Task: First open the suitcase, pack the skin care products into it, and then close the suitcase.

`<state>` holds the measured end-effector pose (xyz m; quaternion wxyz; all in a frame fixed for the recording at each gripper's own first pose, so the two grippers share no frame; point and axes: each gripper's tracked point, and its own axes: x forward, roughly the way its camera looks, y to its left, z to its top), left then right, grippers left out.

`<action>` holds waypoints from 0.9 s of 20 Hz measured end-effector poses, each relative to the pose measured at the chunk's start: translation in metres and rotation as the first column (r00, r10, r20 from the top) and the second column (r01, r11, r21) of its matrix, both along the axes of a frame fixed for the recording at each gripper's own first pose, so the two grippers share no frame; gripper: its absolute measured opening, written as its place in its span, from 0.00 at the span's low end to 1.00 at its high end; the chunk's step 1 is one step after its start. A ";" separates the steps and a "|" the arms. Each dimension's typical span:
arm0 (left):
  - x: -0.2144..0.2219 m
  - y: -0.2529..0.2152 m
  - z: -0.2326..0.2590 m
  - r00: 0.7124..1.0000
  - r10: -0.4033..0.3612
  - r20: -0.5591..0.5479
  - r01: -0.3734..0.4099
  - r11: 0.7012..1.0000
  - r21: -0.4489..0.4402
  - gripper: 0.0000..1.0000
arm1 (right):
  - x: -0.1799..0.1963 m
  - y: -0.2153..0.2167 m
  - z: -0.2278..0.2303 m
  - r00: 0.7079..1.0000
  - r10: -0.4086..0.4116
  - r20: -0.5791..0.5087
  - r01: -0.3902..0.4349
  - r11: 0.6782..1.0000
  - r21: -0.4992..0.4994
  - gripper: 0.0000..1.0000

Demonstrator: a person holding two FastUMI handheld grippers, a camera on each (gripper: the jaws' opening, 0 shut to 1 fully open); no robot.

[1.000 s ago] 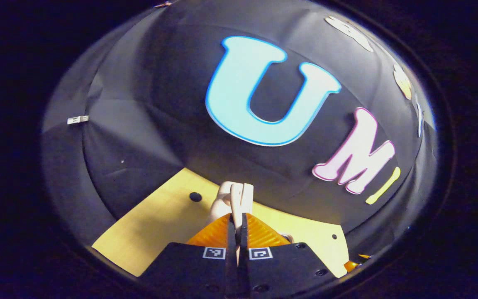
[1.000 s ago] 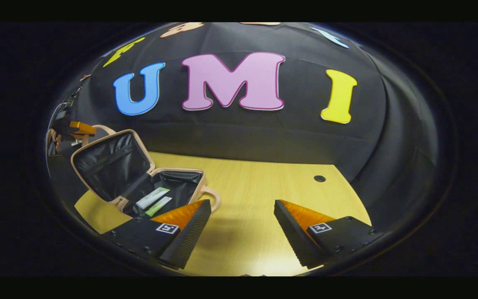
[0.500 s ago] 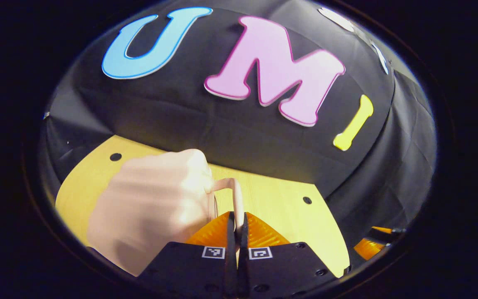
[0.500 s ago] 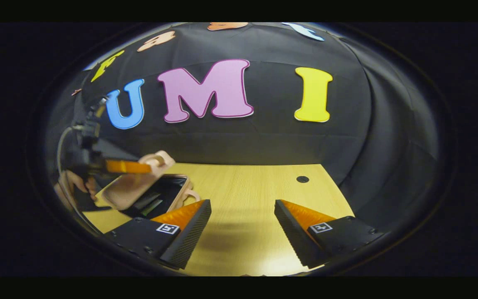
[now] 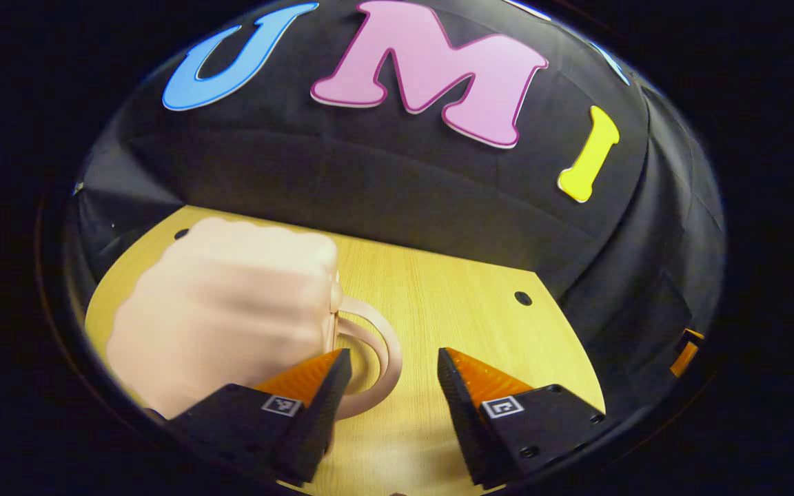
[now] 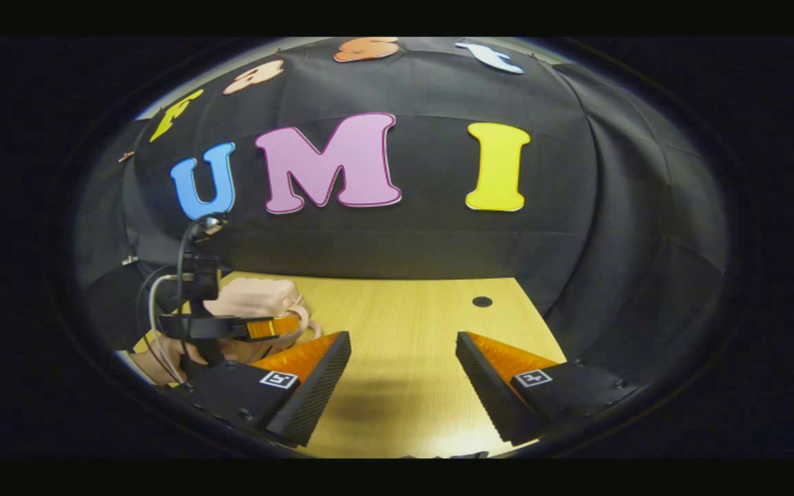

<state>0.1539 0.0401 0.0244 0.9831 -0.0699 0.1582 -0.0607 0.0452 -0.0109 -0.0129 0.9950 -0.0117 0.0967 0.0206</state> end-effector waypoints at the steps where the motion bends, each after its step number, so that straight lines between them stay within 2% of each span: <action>1: -0.021 0.007 0.022 0.998 0.008 0.056 -0.009 1.000 0.026 0.85 | -0.005 0.003 0.003 1.000 -0.002 0.009 0.002 1.000 0.000 0.97; 2: -0.039 0.014 0.044 0.993 0.016 0.118 -0.022 0.998 0.055 0.97 | -0.012 0.004 0.006 1.000 -0.010 0.022 0.010 1.000 0.000 0.97; 4: -0.090 0.039 0.084 0.974 0.066 0.216 -0.090 0.990 0.105 0.96 | -0.028 0.013 0.013 0.999 -0.017 0.050 0.017 1.000 0.012 0.97; 9: -0.207 0.077 0.124 0.943 0.128 0.308 -0.162 0.983 0.088 0.96 | -0.077 0.051 0.012 0.999 -0.012 0.048 0.011 1.000 0.015 0.97; 12: -0.253 0.087 0.115 0.939 0.125 0.319 -0.155 0.985 0.072 0.96 | -0.106 0.081 0.012 0.999 0.002 0.052 -0.004 0.999 0.033 0.97; 14: -0.274 0.094 0.101 0.948 0.124 0.294 -0.145 0.988 0.053 0.96 | -0.121 0.103 0.010 0.997 0.031 0.074 -0.033 0.999 0.030 0.97; 18: -0.310 0.115 0.090 0.945 0.147 0.292 -0.166 0.985 0.040 0.96 | -0.147 0.142 0.005 0.991 0.088 0.097 -0.091 0.996 0.025 0.97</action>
